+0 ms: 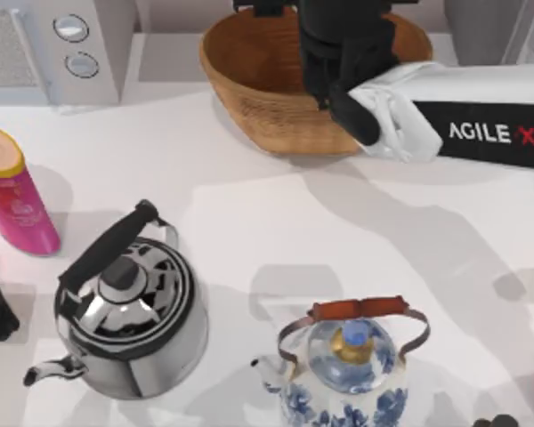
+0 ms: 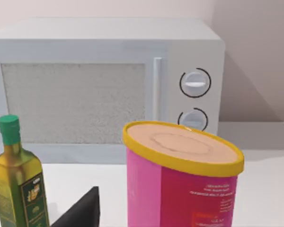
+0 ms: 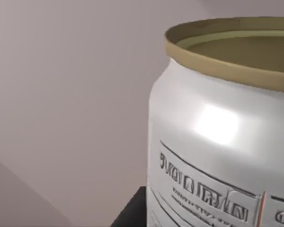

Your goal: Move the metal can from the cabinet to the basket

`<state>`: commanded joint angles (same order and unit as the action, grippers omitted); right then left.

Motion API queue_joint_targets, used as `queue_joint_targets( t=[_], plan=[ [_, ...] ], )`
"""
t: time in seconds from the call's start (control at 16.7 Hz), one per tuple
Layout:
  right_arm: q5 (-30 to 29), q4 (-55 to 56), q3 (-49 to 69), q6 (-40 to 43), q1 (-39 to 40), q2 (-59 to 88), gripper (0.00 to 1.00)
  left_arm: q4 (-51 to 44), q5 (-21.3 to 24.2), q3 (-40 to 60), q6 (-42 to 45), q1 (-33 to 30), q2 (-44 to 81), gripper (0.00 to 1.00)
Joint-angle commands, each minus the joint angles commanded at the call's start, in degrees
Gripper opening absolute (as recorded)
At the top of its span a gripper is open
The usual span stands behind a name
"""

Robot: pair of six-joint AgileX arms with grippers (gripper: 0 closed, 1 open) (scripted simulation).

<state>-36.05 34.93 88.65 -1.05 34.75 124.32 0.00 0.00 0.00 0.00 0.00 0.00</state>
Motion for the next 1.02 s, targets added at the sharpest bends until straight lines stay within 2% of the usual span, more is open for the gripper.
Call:
queue_joint_targets(
  t=[0.72,1.02],
  plan=[
    [0.0,0.0,0.0,0.0,0.0,0.0,0.98,0.0,0.0,0.0,0.0,0.0,0.0,1.0],
    [0.0,0.0,0.0,0.0,0.0,0.0,1.0,0.0,0.0,0.0,0.0,0.0,0.0,1.0]
  ],
)
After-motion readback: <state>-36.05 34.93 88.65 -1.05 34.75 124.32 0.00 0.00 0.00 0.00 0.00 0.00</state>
